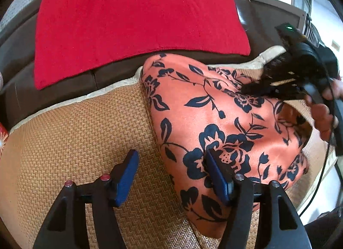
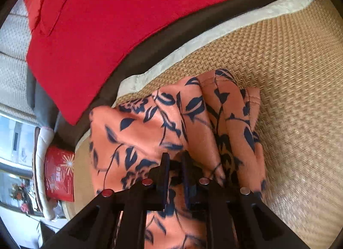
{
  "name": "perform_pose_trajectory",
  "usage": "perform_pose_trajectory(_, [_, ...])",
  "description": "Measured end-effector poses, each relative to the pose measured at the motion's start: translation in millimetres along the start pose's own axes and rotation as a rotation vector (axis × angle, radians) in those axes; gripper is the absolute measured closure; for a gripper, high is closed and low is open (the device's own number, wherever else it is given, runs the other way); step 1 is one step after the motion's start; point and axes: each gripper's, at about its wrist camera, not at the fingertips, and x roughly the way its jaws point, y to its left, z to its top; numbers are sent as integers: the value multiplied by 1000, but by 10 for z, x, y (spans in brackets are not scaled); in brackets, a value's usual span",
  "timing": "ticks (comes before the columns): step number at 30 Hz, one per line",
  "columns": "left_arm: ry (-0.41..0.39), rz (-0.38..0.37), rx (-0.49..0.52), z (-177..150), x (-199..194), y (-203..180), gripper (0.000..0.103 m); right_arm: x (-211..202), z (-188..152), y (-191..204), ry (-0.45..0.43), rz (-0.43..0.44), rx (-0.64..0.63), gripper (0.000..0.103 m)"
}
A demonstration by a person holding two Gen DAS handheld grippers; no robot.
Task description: Fold small clothes
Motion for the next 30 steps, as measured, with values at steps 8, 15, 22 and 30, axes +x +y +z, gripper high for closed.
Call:
perform_pose_trajectory(8, [-55,20,57,-17,-263,-158,32,-775,-579,17,-47,12,-61,86])
perform_pose_trajectory(15, [48,84,53,-124,-85,-209,30,-578,-895,-18,28,-92,-87,84])
perform_pose_trajectory(22, [35,53,26,-211,-141,-84,28,-411,-282,769,11,33,-220,84])
perform_pose_trajectory(30, [22,48,70,-231,-120,-72,25,716,334,1018,151,17,-190,83])
